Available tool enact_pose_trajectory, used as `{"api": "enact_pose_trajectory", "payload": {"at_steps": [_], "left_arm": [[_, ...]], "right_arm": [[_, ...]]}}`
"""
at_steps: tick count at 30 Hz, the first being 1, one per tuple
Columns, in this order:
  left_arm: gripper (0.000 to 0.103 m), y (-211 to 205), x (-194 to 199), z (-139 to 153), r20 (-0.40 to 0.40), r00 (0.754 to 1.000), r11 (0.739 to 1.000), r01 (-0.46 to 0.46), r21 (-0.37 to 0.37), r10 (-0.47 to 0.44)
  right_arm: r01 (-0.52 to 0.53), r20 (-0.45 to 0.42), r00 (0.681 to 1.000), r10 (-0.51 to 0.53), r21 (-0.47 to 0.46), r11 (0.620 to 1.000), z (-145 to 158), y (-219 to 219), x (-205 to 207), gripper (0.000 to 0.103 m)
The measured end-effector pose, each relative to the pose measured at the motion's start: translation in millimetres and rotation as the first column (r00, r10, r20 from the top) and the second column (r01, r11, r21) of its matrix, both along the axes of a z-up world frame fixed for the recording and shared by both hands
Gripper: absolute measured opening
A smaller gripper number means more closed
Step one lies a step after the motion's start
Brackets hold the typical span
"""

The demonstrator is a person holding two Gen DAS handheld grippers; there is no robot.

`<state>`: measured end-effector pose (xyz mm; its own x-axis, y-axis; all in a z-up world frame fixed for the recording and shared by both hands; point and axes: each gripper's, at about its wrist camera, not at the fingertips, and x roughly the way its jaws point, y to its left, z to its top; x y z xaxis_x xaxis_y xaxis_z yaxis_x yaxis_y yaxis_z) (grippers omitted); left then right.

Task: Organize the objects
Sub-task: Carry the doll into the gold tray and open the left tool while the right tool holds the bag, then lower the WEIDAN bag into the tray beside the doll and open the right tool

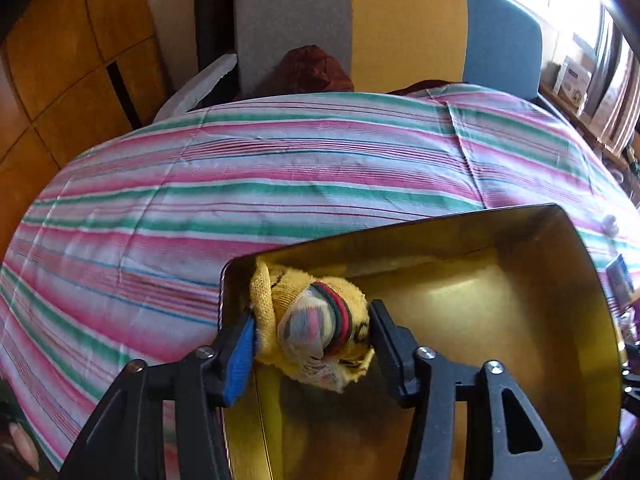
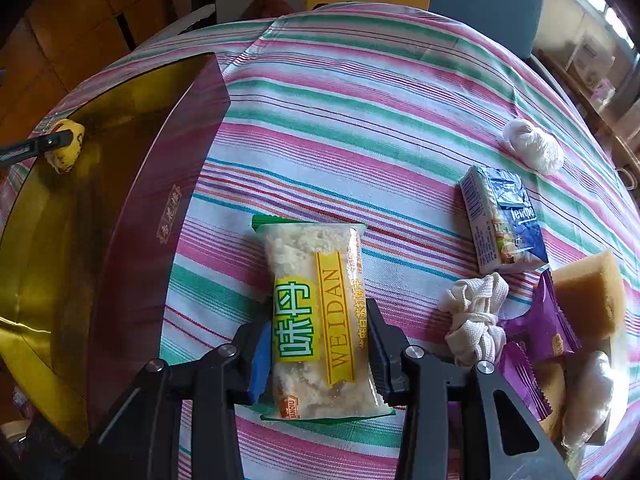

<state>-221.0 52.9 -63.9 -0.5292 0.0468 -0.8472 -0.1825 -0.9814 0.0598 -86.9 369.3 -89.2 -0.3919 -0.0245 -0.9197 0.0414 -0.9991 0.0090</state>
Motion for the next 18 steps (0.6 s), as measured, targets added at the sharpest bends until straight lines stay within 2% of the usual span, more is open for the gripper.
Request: {"api": "enact_pose_trajectory", "payload": {"at_steps": [2,6,12,18], "left_arm": [[0.059,2,-1,-2,-0.005,1.0,1.0,0.007,-0.024,-0.007],[0.073,0,10,10,-0.034,0.999,1.0,-0.001,-0.005,0.001],[0.074,-7,65,48,-0.158,0.987,0.999,-0.019,0.033,0.024],[0.074,-2,125,76,-0.248,0.969,0.999,0.023,0.043,-0.012]], "right_arm": [[0.001,-0.002,1.0,-0.001,-0.001,1.0,1,0,2,0.043],[0.002,-0.006,1.0,-0.002,-0.001,1.0,1,1,2,0.043],[-0.003,-0.014,1.0,0.003,0.01,1.0,2,-3,5,0.043],[-0.007,-0.027,1.0,0.007,0.017,1.0,2,-4,6,0.043]]}}
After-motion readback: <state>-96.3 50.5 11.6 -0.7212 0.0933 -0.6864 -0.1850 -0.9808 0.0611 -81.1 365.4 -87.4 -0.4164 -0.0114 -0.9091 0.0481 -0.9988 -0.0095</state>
